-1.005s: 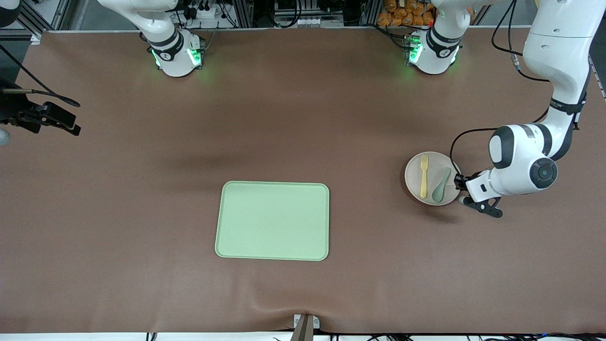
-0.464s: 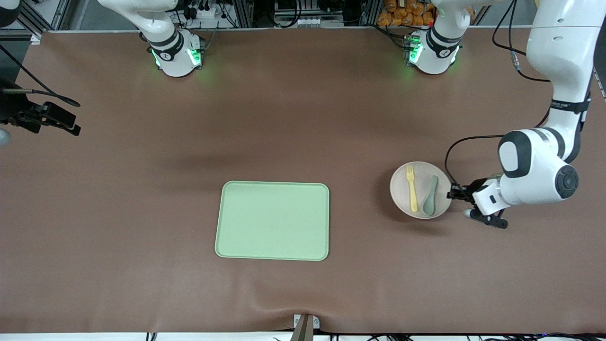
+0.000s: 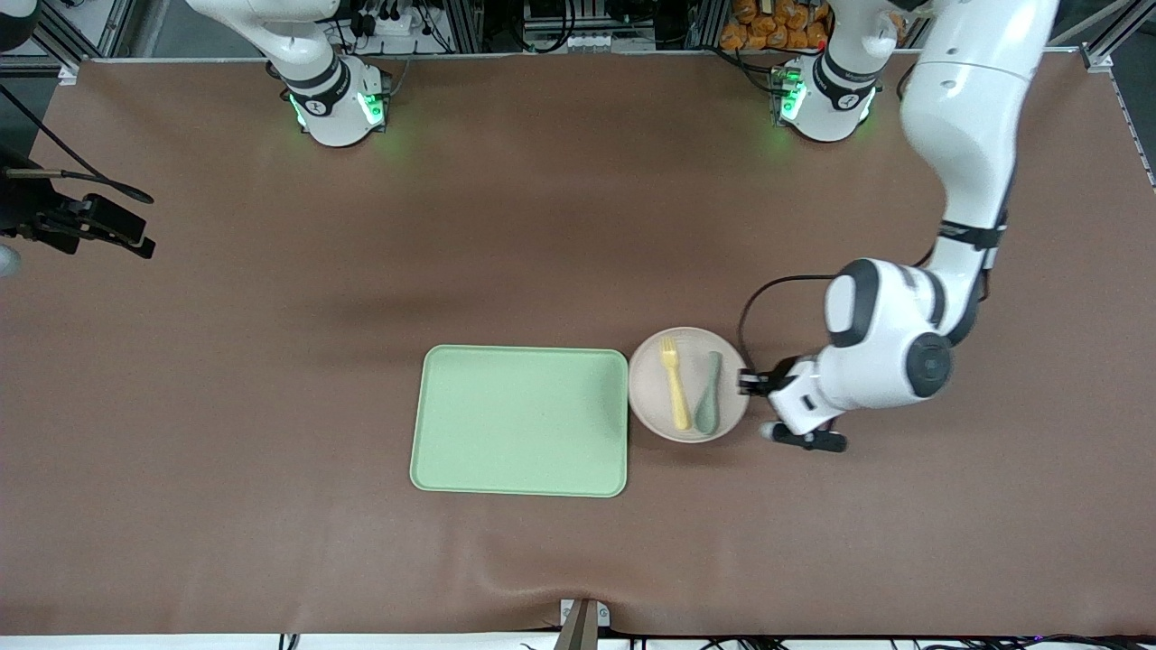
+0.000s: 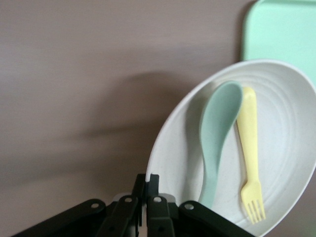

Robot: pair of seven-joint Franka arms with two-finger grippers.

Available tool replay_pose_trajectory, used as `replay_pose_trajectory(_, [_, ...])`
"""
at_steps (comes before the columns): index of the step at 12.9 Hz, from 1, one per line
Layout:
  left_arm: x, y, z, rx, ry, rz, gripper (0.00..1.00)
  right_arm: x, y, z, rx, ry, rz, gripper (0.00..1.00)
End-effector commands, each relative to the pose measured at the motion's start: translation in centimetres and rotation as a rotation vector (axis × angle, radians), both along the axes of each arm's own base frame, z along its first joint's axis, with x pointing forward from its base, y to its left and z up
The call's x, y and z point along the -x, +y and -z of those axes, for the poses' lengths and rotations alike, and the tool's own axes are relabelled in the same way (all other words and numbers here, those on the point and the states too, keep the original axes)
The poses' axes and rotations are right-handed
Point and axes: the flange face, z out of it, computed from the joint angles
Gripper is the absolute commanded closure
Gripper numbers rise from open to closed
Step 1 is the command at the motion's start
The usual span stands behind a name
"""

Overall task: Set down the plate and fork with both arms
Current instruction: 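Slide the plate with the left gripper onto the green tray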

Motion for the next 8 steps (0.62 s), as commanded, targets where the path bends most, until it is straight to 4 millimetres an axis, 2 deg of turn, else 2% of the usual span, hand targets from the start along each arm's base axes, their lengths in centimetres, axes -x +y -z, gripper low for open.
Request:
replay_pose_trajectory(1, [-1.1, -5.6, -0.2, 0.009, 0.028, -0.108, 1.00, 0.3, -0.4, -0.3, -0.020, -0.001, -0.007, 0.00])
replay_pose_trajectory(3, [-1.6, -8.9, 0.6, 0.021, 0.023, -0.129, 1.00, 0.3, -0.4, -0.3, -0.020, -0.002, -0.007, 0.00])
replay_pose_trajectory(4, [-1.0, -11.0, 1.5, 0.018, 0.027, -0.143, 1.00, 0.3, -0.3, -0.3, -0.020, -0.002, -0.009, 0.00])
replay_pose_trajectory(6, [-0.3, -13.8, 2.7, 0.036, -0.006, -0.166, 1.00, 0.2, -0.3, -0.2, -0.022, -0.005, -0.009, 0.00])
replay_pose_trajectory(8, [0.2, -15.2, 3.9, 0.049, -0.017, -0.177, 1.00, -0.1, -0.1, -0.1, -0.025, -0.007, -0.014, 0.00])
